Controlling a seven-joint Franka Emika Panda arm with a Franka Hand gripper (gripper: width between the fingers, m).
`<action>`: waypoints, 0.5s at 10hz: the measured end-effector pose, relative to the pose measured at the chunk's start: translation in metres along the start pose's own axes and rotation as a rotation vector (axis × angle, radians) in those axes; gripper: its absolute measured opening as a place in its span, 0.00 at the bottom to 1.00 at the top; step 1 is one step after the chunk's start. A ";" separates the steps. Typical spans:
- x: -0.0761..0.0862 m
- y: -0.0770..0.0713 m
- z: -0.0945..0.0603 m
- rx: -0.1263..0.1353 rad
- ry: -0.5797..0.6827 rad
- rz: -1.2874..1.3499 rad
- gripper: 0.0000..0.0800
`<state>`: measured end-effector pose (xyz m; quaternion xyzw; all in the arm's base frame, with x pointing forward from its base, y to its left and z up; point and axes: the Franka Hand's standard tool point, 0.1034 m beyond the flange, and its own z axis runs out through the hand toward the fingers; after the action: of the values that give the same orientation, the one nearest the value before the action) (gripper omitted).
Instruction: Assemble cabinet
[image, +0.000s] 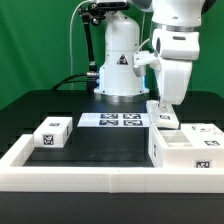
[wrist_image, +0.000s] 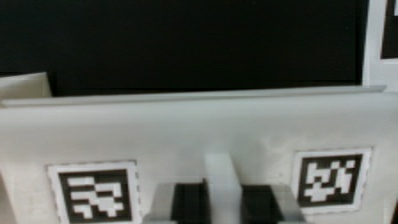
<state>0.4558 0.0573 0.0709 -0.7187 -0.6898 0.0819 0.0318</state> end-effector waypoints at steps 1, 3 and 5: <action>0.000 0.001 0.001 0.004 0.000 0.001 0.09; 0.000 0.002 0.001 0.022 -0.006 0.004 0.09; 0.000 0.001 0.003 0.026 -0.005 0.003 0.09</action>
Offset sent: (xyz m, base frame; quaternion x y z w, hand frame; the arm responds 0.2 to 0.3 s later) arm 0.0078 0.0050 -0.0011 0.0097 0.0024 0.0083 0.9999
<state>0.4568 0.0572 0.0680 -0.7192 -0.6875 0.0926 0.0390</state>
